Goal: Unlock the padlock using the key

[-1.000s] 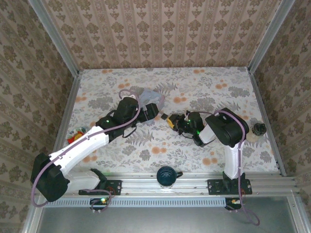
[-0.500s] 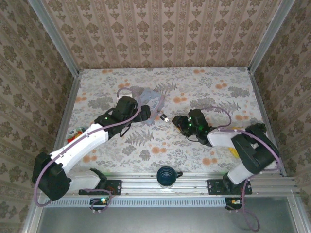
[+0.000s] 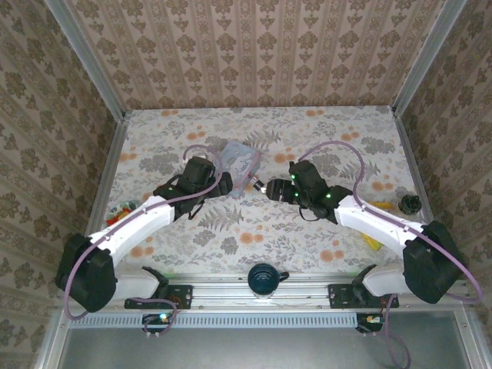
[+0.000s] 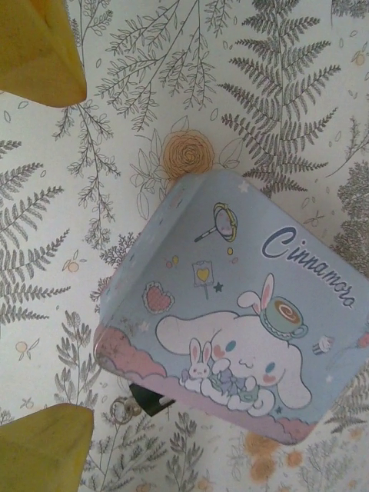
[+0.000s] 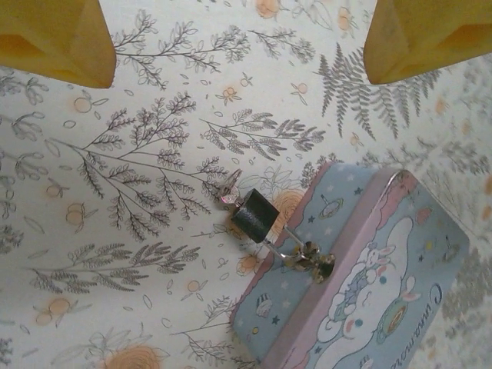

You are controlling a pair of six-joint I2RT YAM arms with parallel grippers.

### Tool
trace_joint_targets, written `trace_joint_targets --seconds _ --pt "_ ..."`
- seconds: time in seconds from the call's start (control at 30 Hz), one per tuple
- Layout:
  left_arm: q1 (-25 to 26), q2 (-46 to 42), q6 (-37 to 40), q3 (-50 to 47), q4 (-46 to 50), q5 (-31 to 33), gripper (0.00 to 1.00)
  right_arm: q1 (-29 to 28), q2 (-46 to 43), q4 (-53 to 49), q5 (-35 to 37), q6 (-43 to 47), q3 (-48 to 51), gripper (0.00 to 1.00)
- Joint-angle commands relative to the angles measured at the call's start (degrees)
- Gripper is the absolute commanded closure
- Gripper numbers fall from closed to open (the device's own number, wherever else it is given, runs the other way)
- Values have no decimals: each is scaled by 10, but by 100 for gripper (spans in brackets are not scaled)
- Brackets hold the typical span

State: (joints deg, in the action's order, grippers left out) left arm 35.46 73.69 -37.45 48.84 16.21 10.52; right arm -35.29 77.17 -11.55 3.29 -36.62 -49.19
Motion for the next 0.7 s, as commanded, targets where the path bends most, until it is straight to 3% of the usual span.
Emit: trace_joint_targets --seconds 0.0,0.2,0.67 --pt "-13 19 29 -6 -37 -39 4 -9 21 -54 15 116 -52 14" --pt "-36 62 39 4 -56 -71 10 -23 99 -100 6 203 -136 13" --pt "-82 153 65 33 -102 -135 46 -24 239 -117 -8 268 -235 18"
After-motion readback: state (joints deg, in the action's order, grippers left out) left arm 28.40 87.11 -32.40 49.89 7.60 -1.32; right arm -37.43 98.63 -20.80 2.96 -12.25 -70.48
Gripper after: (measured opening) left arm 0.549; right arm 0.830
